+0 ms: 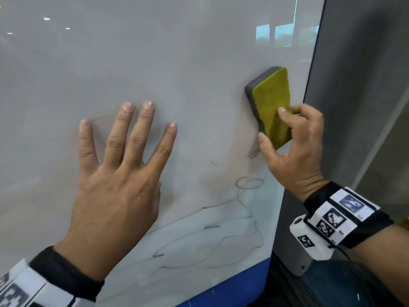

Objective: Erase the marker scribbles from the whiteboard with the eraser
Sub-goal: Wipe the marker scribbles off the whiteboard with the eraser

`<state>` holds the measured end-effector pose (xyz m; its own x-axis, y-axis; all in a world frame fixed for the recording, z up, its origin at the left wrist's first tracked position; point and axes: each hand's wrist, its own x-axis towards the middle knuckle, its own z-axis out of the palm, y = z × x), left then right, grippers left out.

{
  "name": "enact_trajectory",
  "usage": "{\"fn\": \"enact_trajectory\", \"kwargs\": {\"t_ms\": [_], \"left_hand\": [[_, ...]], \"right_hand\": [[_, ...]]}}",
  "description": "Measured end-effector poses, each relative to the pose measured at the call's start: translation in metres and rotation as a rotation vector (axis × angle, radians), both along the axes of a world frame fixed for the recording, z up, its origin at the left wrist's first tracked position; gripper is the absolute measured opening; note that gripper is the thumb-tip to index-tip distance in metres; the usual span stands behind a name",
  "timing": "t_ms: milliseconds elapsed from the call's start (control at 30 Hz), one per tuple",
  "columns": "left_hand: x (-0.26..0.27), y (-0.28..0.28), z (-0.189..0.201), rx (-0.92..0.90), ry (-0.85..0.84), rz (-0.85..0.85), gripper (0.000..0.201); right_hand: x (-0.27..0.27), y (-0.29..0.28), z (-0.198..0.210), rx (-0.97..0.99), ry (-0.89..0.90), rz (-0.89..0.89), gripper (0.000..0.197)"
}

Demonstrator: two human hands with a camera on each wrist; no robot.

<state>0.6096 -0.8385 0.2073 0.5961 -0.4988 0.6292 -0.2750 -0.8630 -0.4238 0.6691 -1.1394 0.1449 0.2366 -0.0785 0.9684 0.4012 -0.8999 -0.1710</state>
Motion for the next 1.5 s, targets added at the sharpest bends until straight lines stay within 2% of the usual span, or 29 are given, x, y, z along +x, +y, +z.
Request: {"fn": "enact_trajectory", "kwargs": {"t_ms": [67,167,233,300,367,467,533,633,700,733,867,933,1067,1133,1267,1333,1400,1500], "left_hand": [[-0.001,-0.002,-0.001,-0.007,0.003,0.003,0.092],[-0.001,-0.003,-0.003,-0.017,0.003,0.003,0.092],[-0.001,-0.003,-0.003,-0.023,0.003,0.003,0.094],[-0.001,-0.002,-0.003,-0.024,0.005,0.004,0.094],[0.000,-0.001,-0.003,-0.017,0.009,0.008,0.095],[0.001,0.000,-0.006,-0.008,0.009,0.015,0.095],[0.002,0.000,-0.008,-0.011,0.009,0.010,0.095],[0.003,0.003,-0.010,0.005,-0.003,-0.002,0.093],[0.004,0.005,-0.012,0.007,-0.009,-0.015,0.090],[0.004,0.007,-0.013,0.005,-0.009,-0.018,0.090],[0.007,0.011,-0.014,0.018,0.004,-0.028,0.088],[0.008,0.012,-0.015,0.028,0.002,-0.034,0.088],[0.009,0.015,-0.019,0.051,-0.012,-0.055,0.085],[0.010,0.017,-0.021,0.052,-0.017,-0.068,0.085],[0.011,0.018,-0.029,0.063,0.002,-0.094,0.085],[0.012,0.020,-0.035,0.083,0.020,-0.101,0.084],[0.013,0.022,-0.040,0.109,0.024,-0.108,0.078],[0.018,0.026,-0.044,0.119,0.036,-0.138,0.075]], "right_hand": [[-0.002,0.005,-0.008,-0.003,0.008,0.011,0.051],[-0.007,0.019,-0.027,-0.249,0.044,0.129,0.049],[-0.008,0.013,-0.027,-0.394,0.055,0.148,0.048],[-0.005,0.000,-0.020,-0.326,0.035,0.101,0.048],[-0.001,-0.010,-0.015,-0.123,0.022,0.039,0.049],[-0.003,0.003,-0.021,0.045,0.029,0.018,0.051],[-0.008,0.028,-0.032,-0.010,0.034,0.062,0.050],[-0.015,0.057,-0.048,-0.301,0.069,0.160,0.048],[-0.017,0.055,-0.049,-0.376,0.068,0.148,0.048],[-0.016,0.050,-0.048,-0.340,0.056,0.115,0.048],[-0.016,0.041,-0.049,0.003,0.050,-0.008,0.049],[-0.019,0.055,-0.056,0.063,0.062,-0.006,0.048],[-0.028,0.075,-0.082,-0.201,0.123,0.063,0.049],[-0.029,0.068,-0.087,-0.222,0.117,0.034,0.048],[-0.025,0.060,-0.090,0.178,0.083,-0.052,0.050],[-0.025,0.066,-0.096,0.265,0.086,-0.061,0.051],[-0.028,0.077,-0.108,0.200,0.088,-0.056,0.049],[-0.036,0.078,-0.128,-0.078,0.140,-0.004,0.050]]}}
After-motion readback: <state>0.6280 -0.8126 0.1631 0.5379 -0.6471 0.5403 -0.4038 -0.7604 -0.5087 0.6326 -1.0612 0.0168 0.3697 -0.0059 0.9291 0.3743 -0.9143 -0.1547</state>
